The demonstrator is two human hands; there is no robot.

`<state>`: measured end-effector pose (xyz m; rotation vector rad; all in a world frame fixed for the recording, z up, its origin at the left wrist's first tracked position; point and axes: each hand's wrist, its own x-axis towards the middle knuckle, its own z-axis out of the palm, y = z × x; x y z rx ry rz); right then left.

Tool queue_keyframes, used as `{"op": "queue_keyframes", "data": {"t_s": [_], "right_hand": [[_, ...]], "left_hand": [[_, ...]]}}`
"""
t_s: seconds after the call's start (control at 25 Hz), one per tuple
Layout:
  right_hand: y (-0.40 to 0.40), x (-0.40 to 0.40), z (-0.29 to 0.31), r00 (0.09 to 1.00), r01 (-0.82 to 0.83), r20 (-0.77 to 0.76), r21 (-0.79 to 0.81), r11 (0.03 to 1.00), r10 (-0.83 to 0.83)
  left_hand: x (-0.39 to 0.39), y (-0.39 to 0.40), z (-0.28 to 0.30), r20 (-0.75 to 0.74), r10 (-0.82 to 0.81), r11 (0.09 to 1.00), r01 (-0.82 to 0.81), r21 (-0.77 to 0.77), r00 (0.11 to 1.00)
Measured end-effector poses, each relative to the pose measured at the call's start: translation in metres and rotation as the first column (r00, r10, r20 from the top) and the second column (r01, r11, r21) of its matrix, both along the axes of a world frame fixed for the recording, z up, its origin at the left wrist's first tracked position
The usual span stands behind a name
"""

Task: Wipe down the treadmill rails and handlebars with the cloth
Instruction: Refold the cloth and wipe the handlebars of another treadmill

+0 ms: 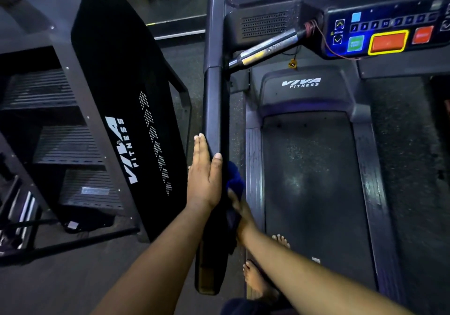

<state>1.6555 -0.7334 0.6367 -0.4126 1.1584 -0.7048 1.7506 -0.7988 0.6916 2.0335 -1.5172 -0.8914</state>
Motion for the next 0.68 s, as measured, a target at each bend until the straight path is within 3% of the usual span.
{"op": "queue_keyframes", "data": {"t_s": [0.04, 0.12, 0.24, 0.32, 0.44, 0.56, 0.68], "right_hand": [[-0.023, 0.000, 0.002, 0.997, 0.008, -0.079, -0.041, 0.999, -0.011], [-0.076, 0.004, 0.004, 0.994, 0.107, 0.030, -0.087, 0.990, -0.105], [-0.092, 0.013, 0.003, 0.990, 0.133, -0.020, -0.158, 0.978, -0.138], [-0.061, 0.014, 0.001, 0.993, 0.092, -0.047, -0.219, 0.971, -0.105], [-0.049, 0.005, 0.001, 0.973, -0.128, -0.226, -0.390, 0.912, 0.040], [-0.125, -0.006, 0.017, 0.861, -0.384, -0.508, -0.604, 0.698, 0.034], [-0.203, -0.007, 0.034, 0.607, -0.626, -0.783, -0.577, 0.524, -0.138]], "left_hand": [[0.000, 0.000, 0.001, -0.004, 0.002, 1.000, -0.002, -0.005, 1.000], [-0.001, -0.001, 0.001, -0.007, 0.006, 1.000, -0.006, -0.011, 1.000], [0.000, 0.000, -0.001, -0.008, 0.008, 1.000, -0.009, -0.011, 1.000], [0.001, -0.001, -0.002, -0.016, 0.008, 1.000, -0.008, -0.011, 1.000], [0.002, -0.001, -0.002, -0.026, 0.009, 1.000, -0.009, -0.017, 1.000], [0.000, -0.001, 0.001, -0.003, 0.020, 1.000, -0.020, -0.007, 1.000], [-0.002, 0.000, 0.004, 0.046, 0.013, 1.000, -0.013, 0.004, 0.999]]}}
